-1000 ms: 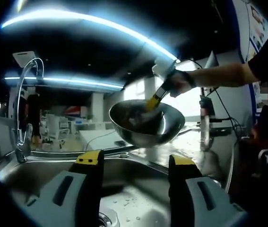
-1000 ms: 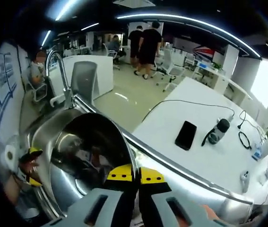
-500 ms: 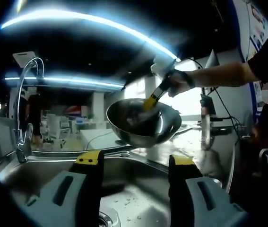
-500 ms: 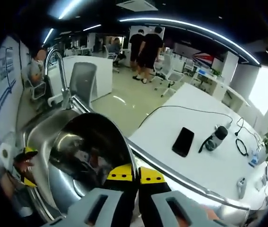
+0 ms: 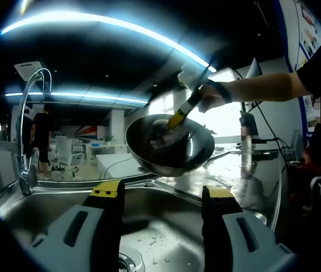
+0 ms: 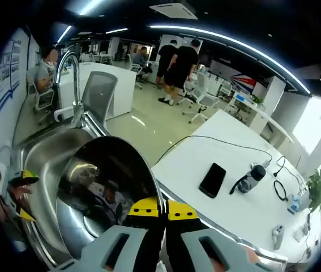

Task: Pick up bowl with dirty water move over sink pour dirty water into sink return bowl to place

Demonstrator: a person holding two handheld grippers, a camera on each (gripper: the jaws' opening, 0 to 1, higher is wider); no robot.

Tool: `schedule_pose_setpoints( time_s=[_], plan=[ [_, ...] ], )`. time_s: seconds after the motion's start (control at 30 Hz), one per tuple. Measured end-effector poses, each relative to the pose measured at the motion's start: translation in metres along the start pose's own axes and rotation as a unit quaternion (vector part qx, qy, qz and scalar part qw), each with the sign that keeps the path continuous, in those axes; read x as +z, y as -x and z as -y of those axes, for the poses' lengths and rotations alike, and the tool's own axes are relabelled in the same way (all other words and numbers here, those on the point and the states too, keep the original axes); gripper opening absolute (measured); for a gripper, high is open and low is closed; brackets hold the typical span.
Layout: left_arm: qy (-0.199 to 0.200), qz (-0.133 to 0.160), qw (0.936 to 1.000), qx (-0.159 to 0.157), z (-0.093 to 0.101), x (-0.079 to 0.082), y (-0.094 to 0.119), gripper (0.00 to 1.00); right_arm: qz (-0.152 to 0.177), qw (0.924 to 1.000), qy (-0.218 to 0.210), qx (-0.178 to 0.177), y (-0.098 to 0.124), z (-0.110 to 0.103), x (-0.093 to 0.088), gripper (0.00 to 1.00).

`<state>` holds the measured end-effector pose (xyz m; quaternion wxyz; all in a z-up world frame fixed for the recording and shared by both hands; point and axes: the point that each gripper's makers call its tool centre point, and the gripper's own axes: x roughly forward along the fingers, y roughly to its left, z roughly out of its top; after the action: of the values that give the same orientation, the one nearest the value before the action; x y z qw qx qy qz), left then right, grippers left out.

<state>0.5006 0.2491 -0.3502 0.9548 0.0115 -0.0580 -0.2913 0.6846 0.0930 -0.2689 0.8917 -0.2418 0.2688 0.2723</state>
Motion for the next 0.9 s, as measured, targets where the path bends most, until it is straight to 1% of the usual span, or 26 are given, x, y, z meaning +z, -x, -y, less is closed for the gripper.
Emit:
schedule_pose_setpoints(
  time_s=[0.13, 0.27, 0.33, 0.47, 0.8, 0.9],
  plan=[
    [0.0, 0.0, 1.0, 0.0, 0.0, 0.0, 0.0, 0.54, 0.006, 0.9999, 0.007, -0.006, 0.001, 0.001, 0.002, 0.0],
    [0.0, 0.0, 1.0, 0.0, 0.0, 0.0, 0.0, 0.54, 0.013, 0.9992, 0.032, -0.02, 0.002, 0.002, 0.01, 0.0],
    [0.0, 0.0, 1.0, 0.0, 0.0, 0.0, 0.001, 0.54, 0.014, 0.999, 0.038, -0.022, 0.001, 0.002, 0.012, 0.0],
    [-0.002, -0.001, 1.0, -0.001, 0.001, -0.001, 0.001, 0.54, 0.018, 0.9977, 0.058, -0.031, 0.001, -0.001, 0.014, 0.0],
    [-0.002, -0.001, 1.0, -0.002, 0.0, -0.001, 0.0, 0.53, 0.022, 0.995, 0.087, -0.044, -0.004, -0.003, 0.021, 0.0],
    [0.001, 0.0, 1.0, -0.003, 0.001, -0.001, 0.0, 0.53, 0.027, 0.9935, 0.098, -0.052, -0.002, -0.003, 0.023, 0.0]
  ],
)
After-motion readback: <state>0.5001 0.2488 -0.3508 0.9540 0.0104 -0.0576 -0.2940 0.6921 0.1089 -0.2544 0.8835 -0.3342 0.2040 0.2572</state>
